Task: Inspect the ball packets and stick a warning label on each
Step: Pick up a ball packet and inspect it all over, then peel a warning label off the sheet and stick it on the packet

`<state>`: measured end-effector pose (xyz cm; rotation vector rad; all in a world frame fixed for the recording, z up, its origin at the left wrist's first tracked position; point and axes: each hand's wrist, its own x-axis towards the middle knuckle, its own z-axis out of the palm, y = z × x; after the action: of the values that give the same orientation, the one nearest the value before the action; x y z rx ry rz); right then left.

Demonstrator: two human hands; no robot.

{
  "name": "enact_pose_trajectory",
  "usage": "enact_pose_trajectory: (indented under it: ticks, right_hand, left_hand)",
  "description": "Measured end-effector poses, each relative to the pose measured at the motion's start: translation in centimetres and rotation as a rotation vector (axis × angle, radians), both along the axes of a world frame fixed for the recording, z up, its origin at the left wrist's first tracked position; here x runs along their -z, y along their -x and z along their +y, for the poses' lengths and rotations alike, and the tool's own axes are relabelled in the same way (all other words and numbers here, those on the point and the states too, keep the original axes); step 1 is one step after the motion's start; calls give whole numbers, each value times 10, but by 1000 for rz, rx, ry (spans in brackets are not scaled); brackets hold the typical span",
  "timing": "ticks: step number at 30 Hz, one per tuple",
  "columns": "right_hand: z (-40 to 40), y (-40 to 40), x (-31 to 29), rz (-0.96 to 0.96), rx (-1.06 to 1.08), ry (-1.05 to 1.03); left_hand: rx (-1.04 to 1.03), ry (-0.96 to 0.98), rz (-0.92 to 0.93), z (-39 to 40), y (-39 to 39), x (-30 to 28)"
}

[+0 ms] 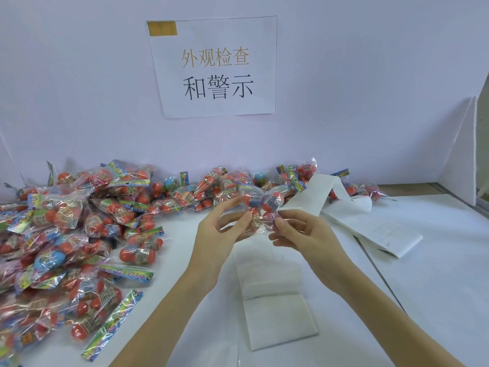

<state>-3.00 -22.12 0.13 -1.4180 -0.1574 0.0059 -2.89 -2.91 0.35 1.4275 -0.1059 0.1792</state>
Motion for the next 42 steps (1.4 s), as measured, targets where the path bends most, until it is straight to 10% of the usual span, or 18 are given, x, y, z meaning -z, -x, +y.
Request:
enact_pose_trajectory:
  ticks: [3,8,13,22,28,42]
  right_hand:
    - [6,3,3,-141,112,216]
    - [14,8,9,-389,-88,360]
    - [4,3,-2,-318,-29,365]
    - [-30,-1,-3,-149,-514,1036]
    - [-29,-9,-1,-287,-201,809]
    - [-23,-10,6,-385,114,684]
  left_hand:
    - [-96,-291,-74,-5,1,3]
    - [200,37,95,-12,3,4]
    - [17,88,131,2,-9,8]
    - [-110,-267,22,10,-15,18]
    - [-165,-482,-297,21,-17,17]
    - [11,-601,-139,4,-6,12]
